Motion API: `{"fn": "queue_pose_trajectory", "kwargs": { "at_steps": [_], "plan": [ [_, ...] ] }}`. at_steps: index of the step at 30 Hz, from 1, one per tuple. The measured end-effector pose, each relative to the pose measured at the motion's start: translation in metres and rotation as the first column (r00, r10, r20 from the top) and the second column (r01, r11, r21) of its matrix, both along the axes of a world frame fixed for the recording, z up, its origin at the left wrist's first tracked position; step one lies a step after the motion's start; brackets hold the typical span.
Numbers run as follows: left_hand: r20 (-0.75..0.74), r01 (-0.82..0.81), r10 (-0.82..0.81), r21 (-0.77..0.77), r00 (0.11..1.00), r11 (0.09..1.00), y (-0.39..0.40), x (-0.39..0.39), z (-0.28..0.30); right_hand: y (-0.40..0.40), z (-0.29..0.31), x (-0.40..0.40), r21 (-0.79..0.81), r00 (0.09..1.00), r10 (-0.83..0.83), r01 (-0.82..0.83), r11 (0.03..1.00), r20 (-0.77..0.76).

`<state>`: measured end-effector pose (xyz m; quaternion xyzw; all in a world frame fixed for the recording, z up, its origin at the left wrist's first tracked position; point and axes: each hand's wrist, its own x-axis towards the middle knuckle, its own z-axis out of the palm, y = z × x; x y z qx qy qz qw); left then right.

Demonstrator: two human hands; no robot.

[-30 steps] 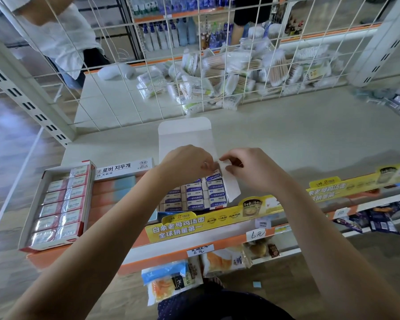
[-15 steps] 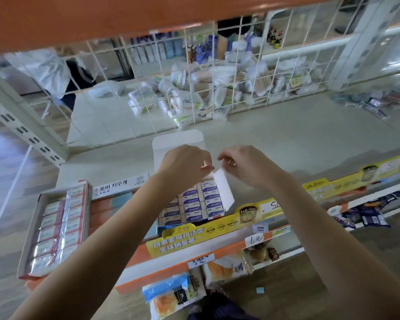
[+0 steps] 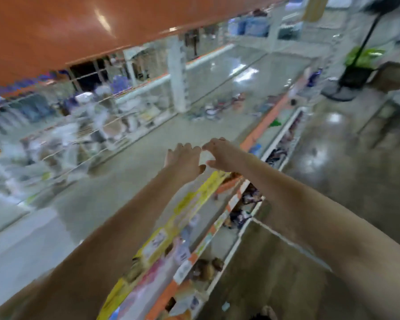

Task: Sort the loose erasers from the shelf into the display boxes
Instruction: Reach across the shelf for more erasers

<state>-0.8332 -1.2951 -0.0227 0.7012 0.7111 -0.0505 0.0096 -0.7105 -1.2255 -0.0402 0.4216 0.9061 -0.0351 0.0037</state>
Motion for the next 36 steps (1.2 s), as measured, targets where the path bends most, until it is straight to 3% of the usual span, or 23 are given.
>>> {"fn": "queue_pose_trajectory", "kwargs": {
  "at_steps": [6, 11, 22, 27, 36],
  "plan": [
    [0.023, 0.003, -0.003, -0.012, 1.000, 1.000, 0.117, 0.095, -0.016, 0.113, -0.013, 0.089, -0.015, 0.993, -0.108, 0.108, 0.994, 0.046],
    [0.042, -0.037, 0.037, 0.012, 0.998, 0.999, 0.199, 0.128, -0.030, 0.191, -0.018, 0.133, -0.048, 0.992, -0.115, 0.118, 0.992, 0.047],
    [0.120, -0.171, 0.156, 0.126, 0.980, 0.977, 0.347, 0.110, -0.058, 0.355, -0.027, 0.107, 0.033, 0.999, -0.012, 0.013, 0.999, -0.035],
    [0.164, -0.232, 0.197, 0.234, 0.967, 0.944, 0.362, 0.112, -0.069, 0.392, -0.030, 0.092, 0.048, 0.975, 0.209, -0.213, 0.976, 0.073],
    [0.112, -0.430, 0.416, 0.164, 0.902, 0.888, 0.376, 0.132, -0.067, 0.429, -0.035, 0.097, 0.013, 0.919, 0.395, -0.394, 0.919, -0.021]
  ]
}}
